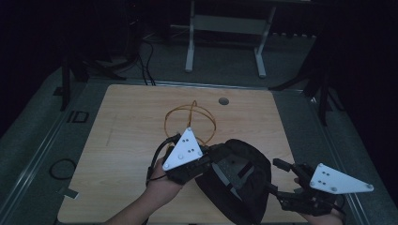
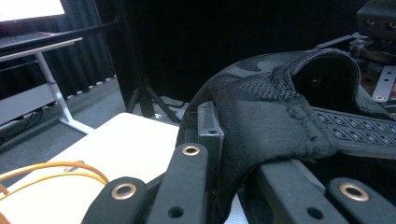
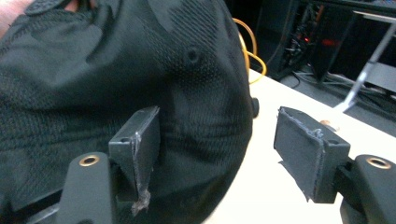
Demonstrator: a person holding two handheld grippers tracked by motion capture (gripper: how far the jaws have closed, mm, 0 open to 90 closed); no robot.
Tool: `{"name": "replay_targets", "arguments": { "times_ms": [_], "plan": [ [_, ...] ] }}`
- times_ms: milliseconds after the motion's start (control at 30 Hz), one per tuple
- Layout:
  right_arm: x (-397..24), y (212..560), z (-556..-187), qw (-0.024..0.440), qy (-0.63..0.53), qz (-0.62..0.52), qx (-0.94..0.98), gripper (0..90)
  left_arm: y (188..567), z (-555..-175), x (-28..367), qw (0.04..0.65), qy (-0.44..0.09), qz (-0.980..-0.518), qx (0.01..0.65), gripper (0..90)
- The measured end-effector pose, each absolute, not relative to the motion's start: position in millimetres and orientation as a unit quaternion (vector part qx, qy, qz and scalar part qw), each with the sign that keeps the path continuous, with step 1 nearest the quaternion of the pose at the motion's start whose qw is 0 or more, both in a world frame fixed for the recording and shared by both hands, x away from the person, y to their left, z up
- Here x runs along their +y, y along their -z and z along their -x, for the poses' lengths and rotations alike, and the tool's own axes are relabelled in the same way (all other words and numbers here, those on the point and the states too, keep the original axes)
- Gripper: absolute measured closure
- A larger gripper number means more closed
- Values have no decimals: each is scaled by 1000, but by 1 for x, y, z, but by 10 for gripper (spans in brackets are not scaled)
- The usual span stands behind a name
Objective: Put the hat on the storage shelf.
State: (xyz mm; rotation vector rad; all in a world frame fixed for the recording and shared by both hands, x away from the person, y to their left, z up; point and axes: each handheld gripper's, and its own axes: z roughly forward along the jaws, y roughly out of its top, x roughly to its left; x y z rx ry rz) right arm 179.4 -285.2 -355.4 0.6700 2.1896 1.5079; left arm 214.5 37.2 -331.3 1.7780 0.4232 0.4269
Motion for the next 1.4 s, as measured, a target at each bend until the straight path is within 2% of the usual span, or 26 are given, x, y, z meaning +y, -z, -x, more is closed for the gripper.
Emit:
{"name": "replay_targets", "arguments": {
  "times_ms": [167,267,333,400,500,633,1133,1400],
  "plan": [
    [-279,360,-190,169,-537,-226,795,339,334,-217,37,594,-179,-764,178,892],
    [-276,365,-195,154,-540,-215,799,384,335,-219,38,594,-177,-764,180,891],
    [-274,367,-196,153,-542,-204,801,507,335,-220,39,592,-178,-765,180,891],
    [-271,368,-195,161,-540,-196,803,678,335,-220,39,592,-179,-764,184,891],
    [-268,368,-193,170,-536,-193,804,850,336,-221,39,590,-179,-764,187,891],
    [-267,365,-190,174,-537,-195,802,872,339,-224,42,587,-176,-765,196,890],
    [-288,358,-195,146,-590,-229,760,885,353,-232,41,566,-165,-780,210,878],
    [-292,356,-198,157,-595,-244,750,886,358,-233,47,556,-173,-783,220,757]
  ]
}}
